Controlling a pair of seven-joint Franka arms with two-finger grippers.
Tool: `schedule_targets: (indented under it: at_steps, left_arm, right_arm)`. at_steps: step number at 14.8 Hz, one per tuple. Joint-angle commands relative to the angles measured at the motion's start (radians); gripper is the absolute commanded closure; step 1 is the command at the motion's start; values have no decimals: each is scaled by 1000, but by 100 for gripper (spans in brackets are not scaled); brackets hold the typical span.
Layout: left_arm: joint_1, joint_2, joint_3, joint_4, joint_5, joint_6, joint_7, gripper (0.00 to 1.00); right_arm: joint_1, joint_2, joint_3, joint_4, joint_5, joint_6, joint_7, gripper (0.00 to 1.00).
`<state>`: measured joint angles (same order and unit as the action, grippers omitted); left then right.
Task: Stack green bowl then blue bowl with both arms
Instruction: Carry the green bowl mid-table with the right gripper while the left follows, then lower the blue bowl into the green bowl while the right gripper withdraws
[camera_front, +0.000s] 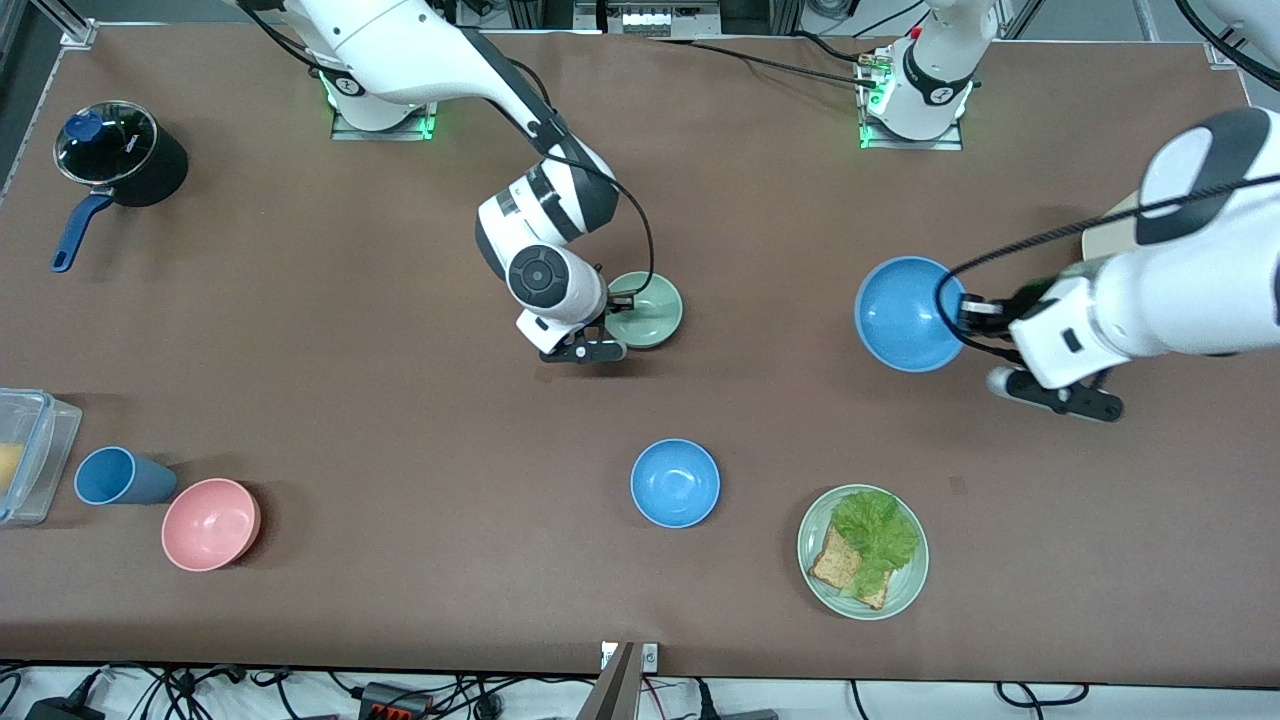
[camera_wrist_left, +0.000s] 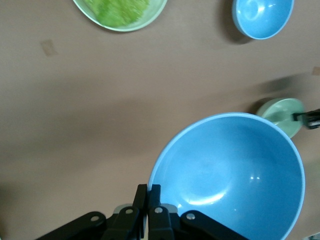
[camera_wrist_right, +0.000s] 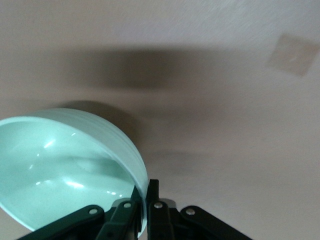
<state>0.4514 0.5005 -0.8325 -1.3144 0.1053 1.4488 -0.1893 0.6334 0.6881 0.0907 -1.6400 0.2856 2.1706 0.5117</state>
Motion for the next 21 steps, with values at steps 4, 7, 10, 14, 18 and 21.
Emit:
schedule_targets:
  at_steps: [4, 7, 10, 14, 18, 21]
  left_arm:
    - [0, -10, -102, -87, -4, 51, -132, 100]
    - [1, -10, -111, -133, -9, 97, -157, 100]
    - [-8, -54, -146, -270, -9, 218, -258, 100]
    - [-82, -45, -177, -342, 3, 344, -432, 100]
    - [-120, -40, -174, -472, 10, 520, -510, 100]
    - [-184, -1, -168, -480, 65, 603, -588, 100]
  right_arm:
    - [25, -8, -20, 57, 24, -20, 74, 0]
    - [-15, -91, -75, 107, 1, -81, 70, 0]
    - [-49, -148, -172, 221, -77, -251, 48, 0]
    - [-141, -163, -229, 377, -95, -437, -47, 0]
    - [-263, -192, -227, 411, -98, -449, -81, 0]
    - [-368, -232, -224, 407, -97, -443, -168, 0]
